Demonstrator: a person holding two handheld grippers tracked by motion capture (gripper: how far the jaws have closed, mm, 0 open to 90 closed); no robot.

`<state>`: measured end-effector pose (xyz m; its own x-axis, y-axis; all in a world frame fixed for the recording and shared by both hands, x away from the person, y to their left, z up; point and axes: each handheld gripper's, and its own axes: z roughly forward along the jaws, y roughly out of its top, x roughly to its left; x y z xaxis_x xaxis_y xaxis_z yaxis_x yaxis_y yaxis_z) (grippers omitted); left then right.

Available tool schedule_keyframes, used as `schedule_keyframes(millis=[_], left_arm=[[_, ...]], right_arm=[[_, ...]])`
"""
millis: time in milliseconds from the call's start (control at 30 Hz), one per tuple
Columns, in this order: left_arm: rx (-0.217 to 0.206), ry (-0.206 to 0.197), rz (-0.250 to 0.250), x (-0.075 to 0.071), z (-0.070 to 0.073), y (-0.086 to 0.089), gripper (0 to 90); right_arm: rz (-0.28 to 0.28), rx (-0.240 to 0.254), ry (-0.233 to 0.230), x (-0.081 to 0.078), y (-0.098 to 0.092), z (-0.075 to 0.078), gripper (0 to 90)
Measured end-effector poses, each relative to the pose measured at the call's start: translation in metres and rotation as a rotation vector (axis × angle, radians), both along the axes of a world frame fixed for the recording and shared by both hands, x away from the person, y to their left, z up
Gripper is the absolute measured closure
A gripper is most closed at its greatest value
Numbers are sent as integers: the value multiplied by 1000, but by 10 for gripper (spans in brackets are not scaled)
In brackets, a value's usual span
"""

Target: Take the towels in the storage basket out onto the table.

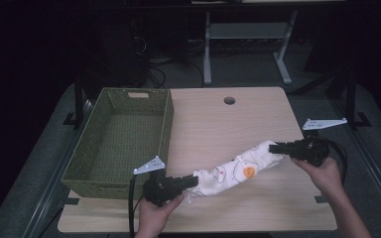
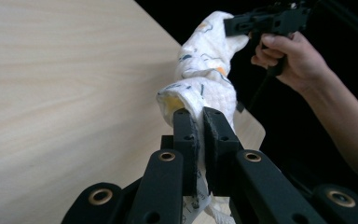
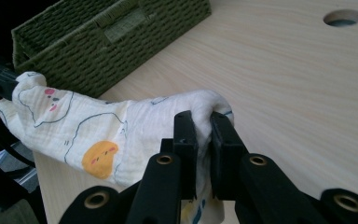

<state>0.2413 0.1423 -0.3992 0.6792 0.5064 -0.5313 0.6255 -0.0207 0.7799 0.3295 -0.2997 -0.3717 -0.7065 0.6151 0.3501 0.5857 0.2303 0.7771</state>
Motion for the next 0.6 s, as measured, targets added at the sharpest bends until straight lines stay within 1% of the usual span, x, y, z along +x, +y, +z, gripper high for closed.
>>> schedule_keyframes(millis=[100,133,167,233,300,367,433,500,533,600], left_arm=[[-19,-10,21,0,6,11,844],[-23,-12,27,0,8,14,844],[-23,-24,35,0,10,19,844],[-34,-27,47,-1,14,25,844],[-34,-40,62,-1,18,33,845],[-41,-43,76,-2,20,39,844],[-45,-49,92,-5,23,47,844],[-53,-52,107,-6,25,55,844],[-51,-61,117,-8,26,60,844],[-54,-59,124,-9,27,65,844]], right_arm=[[20,2,2,12,12,8,824],[31,10,0,15,15,10,823],[39,11,1,18,18,12,823],[55,16,-1,26,27,18,823],[70,28,-2,32,36,23,823],[80,31,-6,37,45,27,823],[94,37,-13,42,57,32,823],[118,38,-31,47,70,36,824],[121,34,-37,49,76,38,824],[136,29,-49,53,88,42,824]])
